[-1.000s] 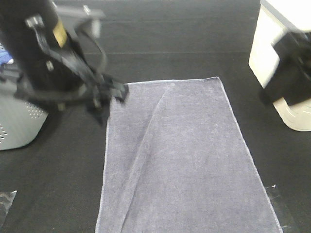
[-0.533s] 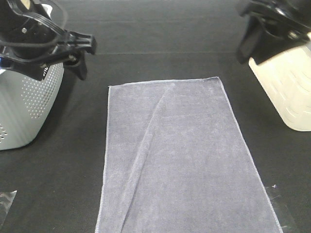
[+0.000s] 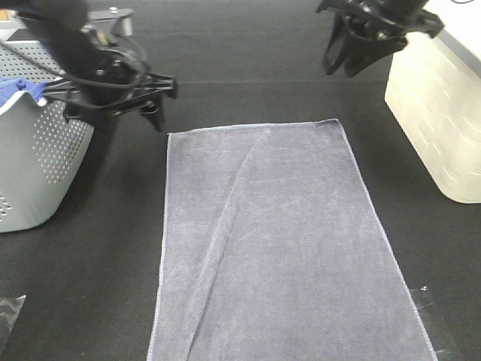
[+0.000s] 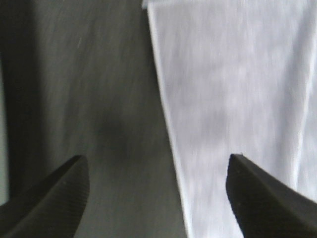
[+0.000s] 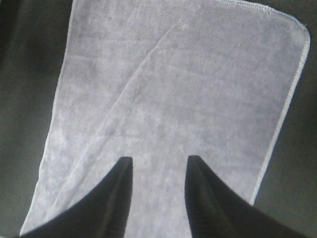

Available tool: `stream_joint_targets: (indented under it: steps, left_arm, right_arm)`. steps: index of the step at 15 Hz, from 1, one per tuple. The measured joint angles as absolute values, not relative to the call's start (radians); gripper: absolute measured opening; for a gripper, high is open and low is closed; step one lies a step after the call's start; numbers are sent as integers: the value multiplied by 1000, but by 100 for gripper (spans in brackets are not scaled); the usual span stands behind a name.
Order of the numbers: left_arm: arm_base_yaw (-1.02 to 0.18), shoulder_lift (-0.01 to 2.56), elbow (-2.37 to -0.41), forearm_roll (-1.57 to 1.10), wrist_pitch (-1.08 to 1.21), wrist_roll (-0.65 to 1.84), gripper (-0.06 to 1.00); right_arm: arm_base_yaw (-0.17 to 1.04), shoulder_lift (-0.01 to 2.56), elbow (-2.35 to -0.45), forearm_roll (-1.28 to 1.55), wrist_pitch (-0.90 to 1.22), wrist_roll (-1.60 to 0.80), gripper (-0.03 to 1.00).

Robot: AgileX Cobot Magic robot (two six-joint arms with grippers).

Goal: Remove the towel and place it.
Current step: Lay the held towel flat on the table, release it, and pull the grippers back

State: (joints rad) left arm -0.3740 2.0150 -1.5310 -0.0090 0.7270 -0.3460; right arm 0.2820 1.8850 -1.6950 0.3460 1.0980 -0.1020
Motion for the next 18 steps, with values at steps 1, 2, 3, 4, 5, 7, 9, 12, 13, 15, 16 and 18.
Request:
stream_joint_targets:
  steps: [1, 2, 3, 4, 5, 7, 9, 12, 13, 15, 16, 18]
  left_arm:
    - [-371, 2072, -1589, -10, 732, -346, 71]
    - [-371, 2137, -1668, -11, 756, -346, 70]
    - [-371, 2192, -1754, -11, 797, -346, 69]
    - [-368, 2255, -1842, -11, 841, -346, 69]
    - [-368, 2311, -1915, -5, 880, -346, 69]
    - [-368, 2422, -2108, 0, 987, -346, 68]
    - [-368, 2472, -2192, 12, 1048, -347, 68]
    - [-368, 2595, -2390, 21, 1164, -347, 68]
    - [-368, 2617, -2417, 32, 1178, -347, 68]
    - [-368, 2650, -2433, 47, 1171, -347, 67]
    - [-368, 2659, -2433, 49, 1169, -347, 65]
    - [-368, 2674, -2433, 52, 1162, -347, 64]
  right_arm:
    - [282, 1912, -1716, 346, 1096, -102, 35]
    - [282, 1938, -1734, 346, 1096, -102, 35]
    - [282, 1957, -1742, 345, 1092, -102, 35]
    - [282, 1970, -1746, 345, 1087, -102, 35]
    - [282, 1978, -1746, 345, 1083, -102, 35]
    - [282, 1991, -1747, 339, 1084, -102, 35]
    - [282, 1997, -1748, 335, 1084, -102, 35]
    - [282, 1999, -1749, 321, 1084, -102, 35]
    - [282, 1999, -1749, 317, 1084, -102, 35]
    - [282, 1999, -1749, 308, 1084, -102, 35]
    - [282, 1999, -1749, 306, 1084, -102, 35]
    - [282, 1999, -1749, 305, 1084, -102, 35]
